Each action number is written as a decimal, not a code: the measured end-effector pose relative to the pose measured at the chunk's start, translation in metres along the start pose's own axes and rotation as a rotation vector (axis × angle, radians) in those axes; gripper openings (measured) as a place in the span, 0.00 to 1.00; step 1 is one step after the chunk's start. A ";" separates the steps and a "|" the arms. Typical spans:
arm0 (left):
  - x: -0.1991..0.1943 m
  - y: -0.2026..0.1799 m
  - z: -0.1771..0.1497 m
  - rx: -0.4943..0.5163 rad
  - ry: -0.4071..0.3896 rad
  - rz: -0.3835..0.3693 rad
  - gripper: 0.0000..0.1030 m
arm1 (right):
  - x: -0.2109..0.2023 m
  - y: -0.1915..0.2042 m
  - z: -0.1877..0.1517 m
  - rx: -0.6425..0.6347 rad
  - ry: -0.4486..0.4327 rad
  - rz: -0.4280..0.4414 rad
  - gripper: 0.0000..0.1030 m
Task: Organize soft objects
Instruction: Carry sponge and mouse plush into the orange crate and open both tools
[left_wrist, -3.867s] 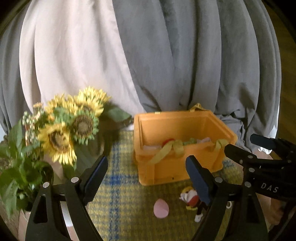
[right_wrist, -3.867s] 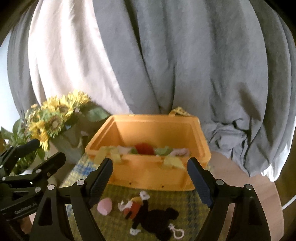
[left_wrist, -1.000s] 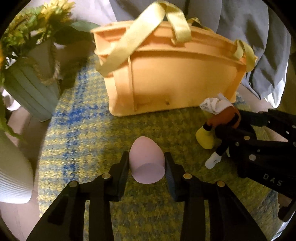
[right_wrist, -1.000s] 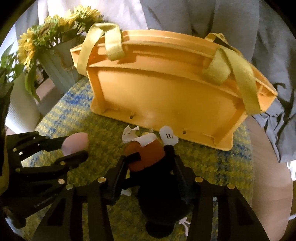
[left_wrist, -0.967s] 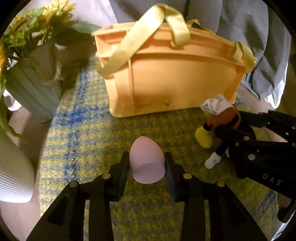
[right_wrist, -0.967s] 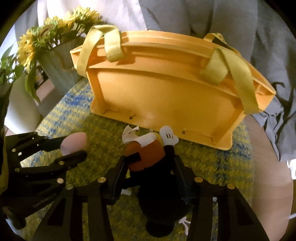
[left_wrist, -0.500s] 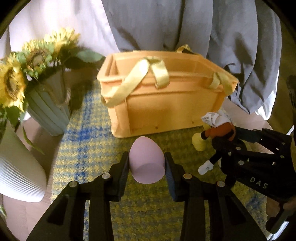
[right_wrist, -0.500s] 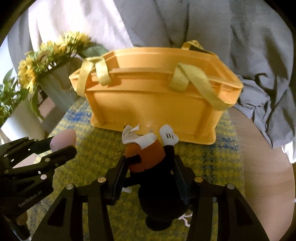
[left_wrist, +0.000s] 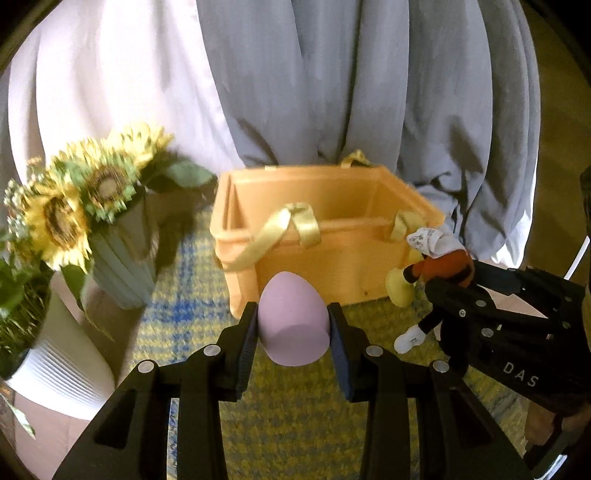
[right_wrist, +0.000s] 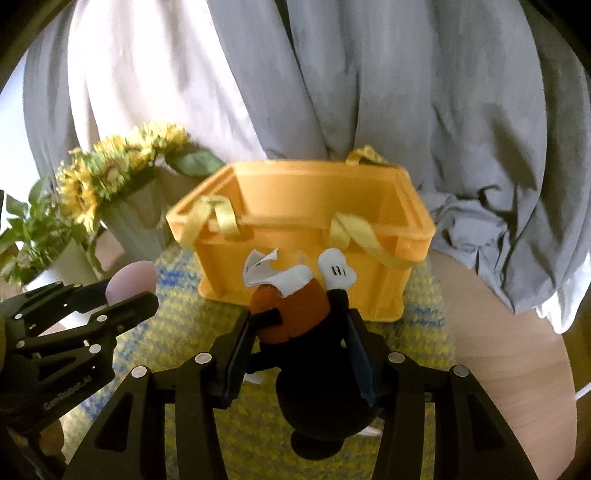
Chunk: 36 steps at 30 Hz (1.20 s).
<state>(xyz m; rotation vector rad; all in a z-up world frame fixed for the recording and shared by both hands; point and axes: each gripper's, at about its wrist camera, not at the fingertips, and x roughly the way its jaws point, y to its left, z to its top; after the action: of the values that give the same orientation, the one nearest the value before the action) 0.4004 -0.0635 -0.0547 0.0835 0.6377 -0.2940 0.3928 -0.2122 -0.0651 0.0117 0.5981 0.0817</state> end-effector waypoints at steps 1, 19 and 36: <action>-0.005 0.001 0.003 -0.003 -0.018 -0.001 0.35 | -0.004 0.001 0.002 0.000 -0.011 -0.001 0.49; -0.061 -0.008 0.042 0.042 -0.232 0.010 0.35 | -0.059 0.009 0.040 -0.007 -0.217 -0.004 0.49; -0.065 -0.006 0.073 0.060 -0.334 0.023 0.35 | -0.073 0.010 0.070 -0.042 -0.348 -0.025 0.49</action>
<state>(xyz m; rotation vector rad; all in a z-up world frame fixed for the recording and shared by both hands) 0.3908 -0.0659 0.0429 0.0964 0.2969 -0.2967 0.3718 -0.2076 0.0339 -0.0223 0.2484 0.0661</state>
